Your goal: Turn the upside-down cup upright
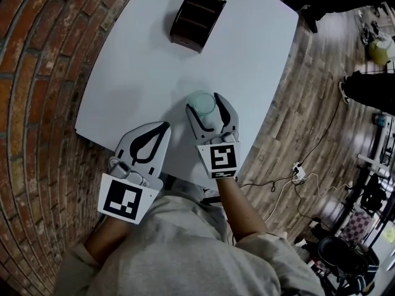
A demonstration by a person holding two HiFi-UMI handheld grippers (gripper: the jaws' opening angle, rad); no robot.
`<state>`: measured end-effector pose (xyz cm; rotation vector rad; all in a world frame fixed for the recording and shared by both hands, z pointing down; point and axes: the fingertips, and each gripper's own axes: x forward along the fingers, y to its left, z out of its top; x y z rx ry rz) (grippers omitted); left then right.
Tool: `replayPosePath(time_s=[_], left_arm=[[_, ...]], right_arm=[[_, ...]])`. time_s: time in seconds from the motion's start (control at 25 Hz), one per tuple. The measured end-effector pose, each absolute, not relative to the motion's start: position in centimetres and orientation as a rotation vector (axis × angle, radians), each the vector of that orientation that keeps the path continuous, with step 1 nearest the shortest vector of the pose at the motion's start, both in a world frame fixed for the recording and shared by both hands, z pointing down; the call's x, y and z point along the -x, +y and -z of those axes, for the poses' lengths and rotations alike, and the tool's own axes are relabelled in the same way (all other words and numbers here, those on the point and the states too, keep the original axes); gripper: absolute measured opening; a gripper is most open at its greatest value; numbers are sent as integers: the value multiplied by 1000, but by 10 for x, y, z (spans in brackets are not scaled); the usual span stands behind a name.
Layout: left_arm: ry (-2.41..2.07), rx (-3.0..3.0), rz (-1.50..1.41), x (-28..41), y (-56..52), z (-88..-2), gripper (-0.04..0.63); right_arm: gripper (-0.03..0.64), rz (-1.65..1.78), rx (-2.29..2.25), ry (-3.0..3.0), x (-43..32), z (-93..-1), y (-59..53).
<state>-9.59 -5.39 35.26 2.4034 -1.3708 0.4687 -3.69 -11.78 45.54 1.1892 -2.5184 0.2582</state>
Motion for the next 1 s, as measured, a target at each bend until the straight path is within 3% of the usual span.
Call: replayPosePath(time_s=[0.6,1.0], left_arm=[[-1383,-2419,-460,92,-48,-346,9],[-1386,-2423,-461,89,-45,-343,9]], right_arm=[[305,-584,-1259,-2678,31,-427,-113],[307,-1019,-1223,-2745,33,-424,-107]])
